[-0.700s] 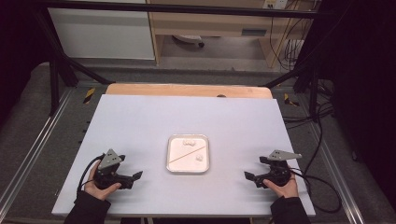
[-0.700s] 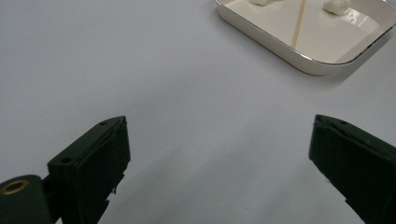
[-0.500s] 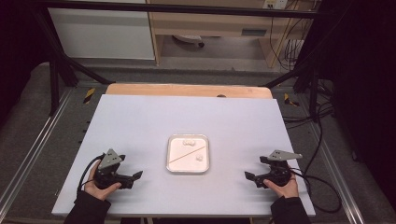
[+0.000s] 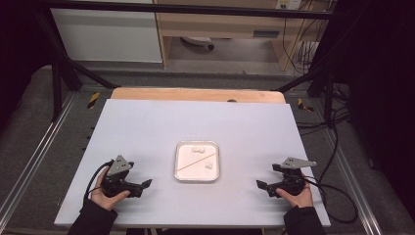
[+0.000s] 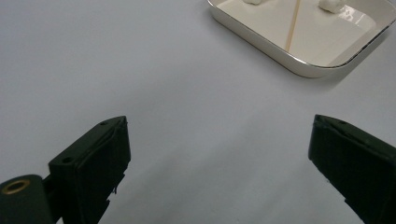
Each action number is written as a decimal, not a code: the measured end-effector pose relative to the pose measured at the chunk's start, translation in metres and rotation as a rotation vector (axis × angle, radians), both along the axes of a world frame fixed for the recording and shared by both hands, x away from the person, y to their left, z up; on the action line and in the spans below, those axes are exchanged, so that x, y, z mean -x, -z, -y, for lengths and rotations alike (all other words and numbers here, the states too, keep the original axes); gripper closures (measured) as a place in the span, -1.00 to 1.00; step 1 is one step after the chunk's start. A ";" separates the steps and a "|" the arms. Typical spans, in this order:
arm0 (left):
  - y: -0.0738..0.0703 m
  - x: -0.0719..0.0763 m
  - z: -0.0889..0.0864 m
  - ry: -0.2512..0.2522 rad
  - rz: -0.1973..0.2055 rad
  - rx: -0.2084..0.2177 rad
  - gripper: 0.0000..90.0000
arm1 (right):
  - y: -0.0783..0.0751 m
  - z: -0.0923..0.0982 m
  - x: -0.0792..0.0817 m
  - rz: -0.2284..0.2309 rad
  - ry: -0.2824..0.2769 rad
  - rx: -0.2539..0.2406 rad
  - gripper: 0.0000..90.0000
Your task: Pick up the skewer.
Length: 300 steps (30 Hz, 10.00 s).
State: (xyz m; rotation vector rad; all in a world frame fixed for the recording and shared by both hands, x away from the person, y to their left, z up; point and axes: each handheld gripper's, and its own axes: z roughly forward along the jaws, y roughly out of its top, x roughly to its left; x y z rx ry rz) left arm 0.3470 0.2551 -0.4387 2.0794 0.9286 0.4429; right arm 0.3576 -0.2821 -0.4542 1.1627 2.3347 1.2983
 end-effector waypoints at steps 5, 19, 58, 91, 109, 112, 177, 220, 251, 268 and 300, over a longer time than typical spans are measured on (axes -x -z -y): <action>-0.003 -0.001 0.005 0.009 -0.008 -0.009 -0.88 | 0.000 0.000 0.000 -0.001 0.001 0.003 -0.99; -0.011 -0.007 0.024 0.049 -0.016 -0.038 -0.89 | 0.001 -0.001 0.000 -0.005 -0.003 0.012 -0.99; -0.029 -0.045 0.114 0.173 -0.027 -0.164 -0.71 | 0.002 -0.003 -0.001 -0.010 -0.014 0.032 -0.99; -0.004 -0.074 0.147 0.210 -0.127 -0.208 0.76 | 0.002 -0.003 -0.001 -0.009 -0.017 0.031 -0.98; -0.002 -0.072 0.148 0.233 -0.111 -0.212 0.97 | 0.002 -0.003 -0.001 -0.010 -0.017 0.034 -0.98; -0.002 -0.072 0.148 0.227 -0.102 -0.215 0.97 | 0.002 -0.003 -0.001 -0.010 -0.017 0.034 -0.98; -0.057 -0.025 0.206 0.472 -0.065 -0.266 0.97 | -0.041 -0.065 0.023 0.425 -0.381 0.613 -0.63; -0.064 -0.011 0.255 0.589 -0.052 -0.337 0.97 | -0.035 -0.095 0.029 0.725 -0.710 0.867 0.62; -0.064 -0.022 0.244 0.551 -0.168 -0.364 0.11 | -0.043 -0.096 0.028 0.756 -0.706 1.003 0.98; -0.053 -0.029 0.257 0.555 -0.263 -0.477 0.71 | -0.050 -0.113 0.025 0.790 -0.771 1.130 0.97; -0.054 -0.026 0.235 0.455 -0.186 -0.478 0.97 | -0.063 -0.105 0.020 0.698 -0.571 0.888 -0.08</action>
